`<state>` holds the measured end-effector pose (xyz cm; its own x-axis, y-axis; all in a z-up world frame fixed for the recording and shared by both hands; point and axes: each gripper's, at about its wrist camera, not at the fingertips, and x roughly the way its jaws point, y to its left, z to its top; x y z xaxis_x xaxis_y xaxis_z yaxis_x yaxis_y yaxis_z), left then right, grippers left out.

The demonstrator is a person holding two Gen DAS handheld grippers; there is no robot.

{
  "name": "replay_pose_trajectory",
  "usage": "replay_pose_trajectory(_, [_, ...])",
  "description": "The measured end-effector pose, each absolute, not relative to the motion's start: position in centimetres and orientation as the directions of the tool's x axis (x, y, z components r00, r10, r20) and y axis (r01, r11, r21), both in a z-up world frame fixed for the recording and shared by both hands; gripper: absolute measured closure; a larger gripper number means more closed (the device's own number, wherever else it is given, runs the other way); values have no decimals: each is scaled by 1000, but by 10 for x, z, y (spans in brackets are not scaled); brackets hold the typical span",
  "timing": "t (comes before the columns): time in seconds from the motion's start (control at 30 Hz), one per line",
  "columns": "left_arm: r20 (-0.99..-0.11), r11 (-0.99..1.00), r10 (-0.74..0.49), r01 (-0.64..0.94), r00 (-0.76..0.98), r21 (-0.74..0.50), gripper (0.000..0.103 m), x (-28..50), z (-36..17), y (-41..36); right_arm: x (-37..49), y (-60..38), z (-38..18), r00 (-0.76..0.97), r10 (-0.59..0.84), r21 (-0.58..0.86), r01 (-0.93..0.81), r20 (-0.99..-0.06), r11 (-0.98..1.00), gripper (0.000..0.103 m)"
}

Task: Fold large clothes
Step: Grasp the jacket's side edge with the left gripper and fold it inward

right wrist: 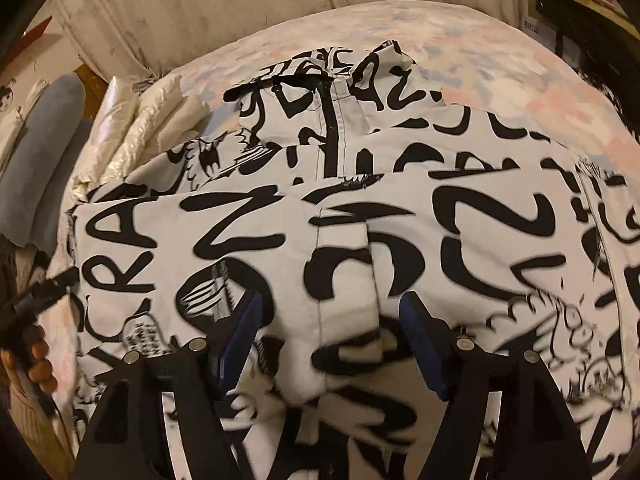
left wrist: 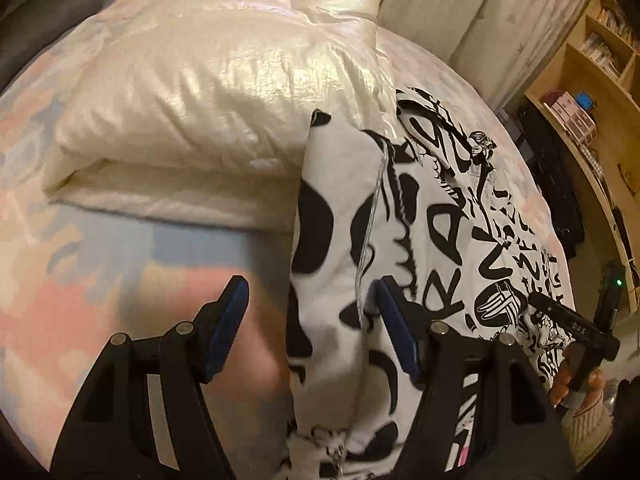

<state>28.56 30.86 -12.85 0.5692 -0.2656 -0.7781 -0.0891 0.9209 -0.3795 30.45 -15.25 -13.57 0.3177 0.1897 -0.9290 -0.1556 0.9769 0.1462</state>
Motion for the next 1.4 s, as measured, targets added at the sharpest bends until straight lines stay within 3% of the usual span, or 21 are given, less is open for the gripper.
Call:
replay_pose_trajectory(0.13, [-793,930,-257,-83,552,-359,39,303,-136,302,316,-149,-148,314,181,128,-180,-932,975,31])
replay_pose_trajectory(0.17, [-796,935,-246,-82,553,-346,44,304,-136,298,316,-148,-150,320,181,124,-189,-930,974,33])
replay_pose_trajectory(0.2, [-791,942,-231,-75,566,-328,68,305,-132,293,317,-145,-152,331,178,116,-199,-927,973,39])
replay_pose_trajectory(0.23, [-789,949,-216,-65,575,-307,79,304,-129,287,316,-141,-152,343,169,96,-220,-924,971,53])
replay_pose_trajectory(0.3, [-787,971,-141,-71,600,-228,96,301,-116,273,314,-131,-153,376,126,33,-244,-918,969,67])
replay_pose_trajectory(0.33, [-775,979,-107,-69,623,-191,96,298,-108,267,311,-124,-150,407,109,-4,-266,-907,964,73])
replay_pose_trajectory(0.5, [-655,996,88,-79,750,45,97,281,-68,240,301,-97,-137,500,129,-30,-297,-856,954,76])
replay_pose_trajectory(0.7, [-655,974,215,-105,724,203,96,286,-102,231,313,-78,-171,482,33,-121,-284,-875,951,75])
replay_pose_trajectory(0.8, [-653,970,224,-102,723,220,96,284,-112,230,314,-78,-177,474,20,-135,-290,-880,948,71])
replay_pose_trajectory(0.93, [-689,981,183,-80,701,179,92,278,-104,231,307,-83,-158,484,2,-155,-284,-875,946,43])
replay_pose_trajectory(1.0, [-693,979,188,-79,696,187,83,272,-96,230,297,-87,-141,518,18,-152,-284,-855,947,39])
replay_pose_trajectory(1.03, [-680,974,212,-95,702,206,81,266,-89,228,292,-87,-133,533,24,-153,-285,-846,946,39])
replay_pose_trajectory(1.1, [-627,956,281,-151,726,253,67,251,-74,222,282,-86,-117,552,58,-131,-296,-832,946,39])
replay_pose_trajectory(1.2, [-585,966,252,-170,771,193,65,232,-53,210,269,-73,-105,533,119,-86,-343,-837,935,39])
replay_pose_trajectory(1.33, [-636,989,147,-108,757,100,65,230,-58,181,254,-44,-113,427,236,32,-432,-873,901,39])
replay_pose_trajectory(1.4, [-681,988,155,-110,715,109,66,236,-79,159,248,-30,-120,410,245,38,-452,-879,891,39])
